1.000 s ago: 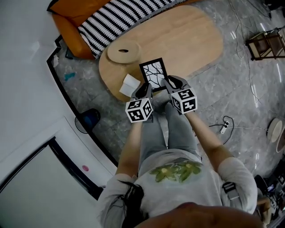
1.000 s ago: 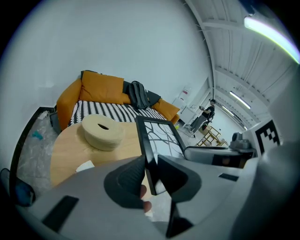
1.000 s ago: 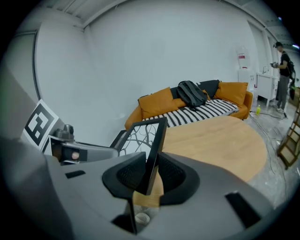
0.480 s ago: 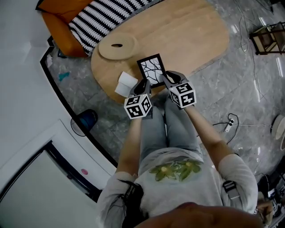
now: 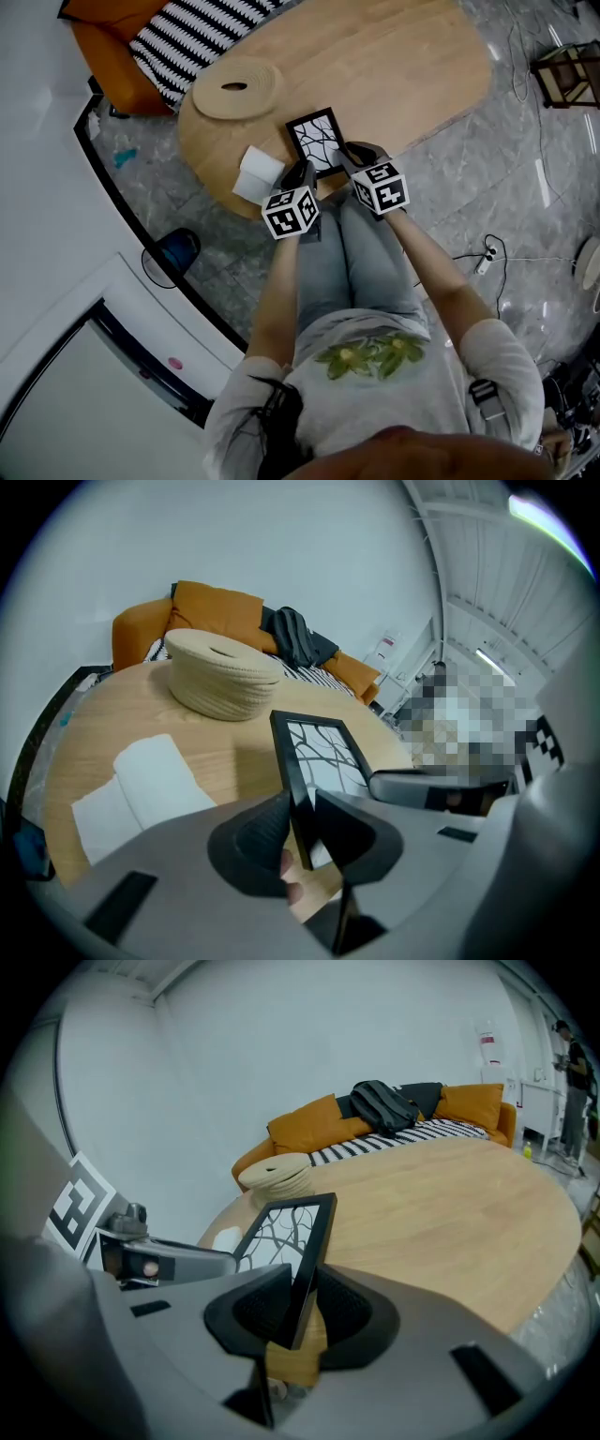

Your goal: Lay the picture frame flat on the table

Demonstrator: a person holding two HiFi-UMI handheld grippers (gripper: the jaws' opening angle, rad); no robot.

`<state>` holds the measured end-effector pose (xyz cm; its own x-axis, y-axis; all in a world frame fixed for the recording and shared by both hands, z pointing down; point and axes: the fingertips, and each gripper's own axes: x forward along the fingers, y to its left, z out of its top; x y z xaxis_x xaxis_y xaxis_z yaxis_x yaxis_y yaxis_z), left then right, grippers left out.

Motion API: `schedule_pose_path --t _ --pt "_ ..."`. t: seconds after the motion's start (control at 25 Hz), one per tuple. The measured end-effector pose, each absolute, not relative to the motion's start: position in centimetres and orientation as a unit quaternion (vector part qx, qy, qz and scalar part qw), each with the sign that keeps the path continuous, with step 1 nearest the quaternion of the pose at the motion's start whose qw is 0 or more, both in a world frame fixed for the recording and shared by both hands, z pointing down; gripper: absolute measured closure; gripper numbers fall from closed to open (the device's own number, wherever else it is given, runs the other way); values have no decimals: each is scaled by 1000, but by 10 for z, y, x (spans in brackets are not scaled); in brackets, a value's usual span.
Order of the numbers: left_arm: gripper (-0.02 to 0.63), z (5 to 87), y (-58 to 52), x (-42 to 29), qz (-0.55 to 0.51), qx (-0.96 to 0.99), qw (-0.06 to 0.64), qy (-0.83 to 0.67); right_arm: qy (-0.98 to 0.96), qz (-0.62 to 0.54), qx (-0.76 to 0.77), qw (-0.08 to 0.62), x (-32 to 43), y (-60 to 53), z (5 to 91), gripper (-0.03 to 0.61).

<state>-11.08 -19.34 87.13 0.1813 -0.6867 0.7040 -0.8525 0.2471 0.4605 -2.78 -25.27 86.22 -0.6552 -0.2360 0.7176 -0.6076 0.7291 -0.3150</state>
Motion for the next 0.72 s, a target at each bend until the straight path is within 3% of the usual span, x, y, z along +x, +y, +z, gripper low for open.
schedule_pose_path --t 0.72 --pt "522 930 -194 -100 143 584 483 -637 -844 283 219 399 -17 -251 925 485"
